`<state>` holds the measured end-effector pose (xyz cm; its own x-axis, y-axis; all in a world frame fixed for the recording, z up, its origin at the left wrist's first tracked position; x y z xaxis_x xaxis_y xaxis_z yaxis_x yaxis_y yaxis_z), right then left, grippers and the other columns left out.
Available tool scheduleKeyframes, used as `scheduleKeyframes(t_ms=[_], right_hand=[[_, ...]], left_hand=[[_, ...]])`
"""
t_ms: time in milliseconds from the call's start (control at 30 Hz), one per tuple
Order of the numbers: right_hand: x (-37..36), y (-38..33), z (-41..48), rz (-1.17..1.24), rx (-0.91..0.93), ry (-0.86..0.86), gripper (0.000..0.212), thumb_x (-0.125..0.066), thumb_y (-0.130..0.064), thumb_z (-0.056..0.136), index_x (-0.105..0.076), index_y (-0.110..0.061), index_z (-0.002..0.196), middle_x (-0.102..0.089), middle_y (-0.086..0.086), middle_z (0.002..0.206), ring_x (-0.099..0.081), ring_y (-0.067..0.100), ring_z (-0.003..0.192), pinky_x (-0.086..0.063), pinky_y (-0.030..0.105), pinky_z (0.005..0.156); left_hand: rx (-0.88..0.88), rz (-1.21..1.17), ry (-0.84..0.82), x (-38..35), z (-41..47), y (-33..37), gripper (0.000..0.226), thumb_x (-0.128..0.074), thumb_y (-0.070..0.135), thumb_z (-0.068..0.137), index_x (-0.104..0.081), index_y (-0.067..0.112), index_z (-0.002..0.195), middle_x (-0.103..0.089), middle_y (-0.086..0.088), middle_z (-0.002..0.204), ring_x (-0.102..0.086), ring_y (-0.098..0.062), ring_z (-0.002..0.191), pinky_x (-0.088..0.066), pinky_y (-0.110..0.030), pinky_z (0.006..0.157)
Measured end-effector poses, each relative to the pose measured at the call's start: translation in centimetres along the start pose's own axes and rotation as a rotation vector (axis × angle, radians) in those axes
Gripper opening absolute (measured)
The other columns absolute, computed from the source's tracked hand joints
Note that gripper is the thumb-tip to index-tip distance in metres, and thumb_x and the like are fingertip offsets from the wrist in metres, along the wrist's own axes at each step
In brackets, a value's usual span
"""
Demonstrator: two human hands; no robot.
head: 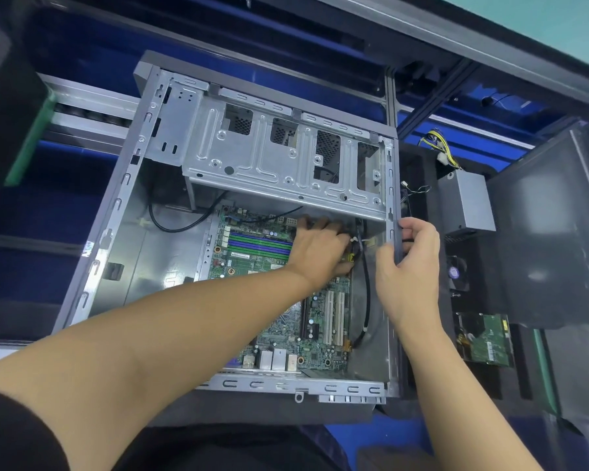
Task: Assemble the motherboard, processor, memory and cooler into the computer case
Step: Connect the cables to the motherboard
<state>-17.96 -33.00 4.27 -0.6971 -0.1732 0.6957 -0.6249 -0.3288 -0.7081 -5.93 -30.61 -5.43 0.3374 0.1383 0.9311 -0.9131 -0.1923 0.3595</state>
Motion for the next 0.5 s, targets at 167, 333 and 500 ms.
scheduleKeyframes(t_ms=[167,333,500], right_hand=[[-0.1,0.1,0.0,0.009,-0.007,0.004,0.031,-0.052,-0.023,0.09,-0.043,-0.031,0.118,-0.049,-0.002,0.115,-0.052,0.011,0.101,-0.043,0.025,0.081],[-0.1,0.2,0.1,0.02,-0.015,0.005,0.031,-0.053,-0.022,0.091,-0.044,-0.03,0.119,-0.05,-0.001,0.117,-0.052,0.012,0.102,-0.044,0.026,0.084],[0.0,0.1,0.0,0.033,-0.035,0.008,0.031,-0.051,-0.028,0.087,-0.045,-0.031,0.117,-0.052,0.0,0.116,-0.053,0.011,0.099,-0.044,0.023,0.081]], left_hand=[[0.012,-0.178,0.039,0.8,0.0,-0.3,0.023,-0.07,0.052,0.074,-0.056,0.034,0.072,-0.068,0.009,0.095,-0.056,-0.023,0.102,-0.027,-0.043,0.091],[0.097,-0.295,-0.01,0.4,0.4,-0.6,0.034,-0.063,0.056,0.079,-0.045,0.035,0.06,-0.057,0.017,0.068,-0.056,-0.015,0.082,-0.029,-0.04,0.095],[0.193,-0.438,-0.067,-0.3,0.9,-1.0,0.037,-0.055,0.065,0.083,-0.064,0.03,0.073,-0.053,0.015,0.06,-0.054,-0.014,0.065,-0.036,-0.034,0.086]])
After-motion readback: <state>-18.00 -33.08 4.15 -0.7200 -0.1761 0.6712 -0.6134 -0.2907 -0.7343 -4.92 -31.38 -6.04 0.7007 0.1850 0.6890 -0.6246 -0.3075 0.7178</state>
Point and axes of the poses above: each hand's wrist, its own z-axis towards the middle knuckle, its own x-axis out of the back of the hand, y = z × x, the point moved 6 cm from there along z, towards the middle knuckle
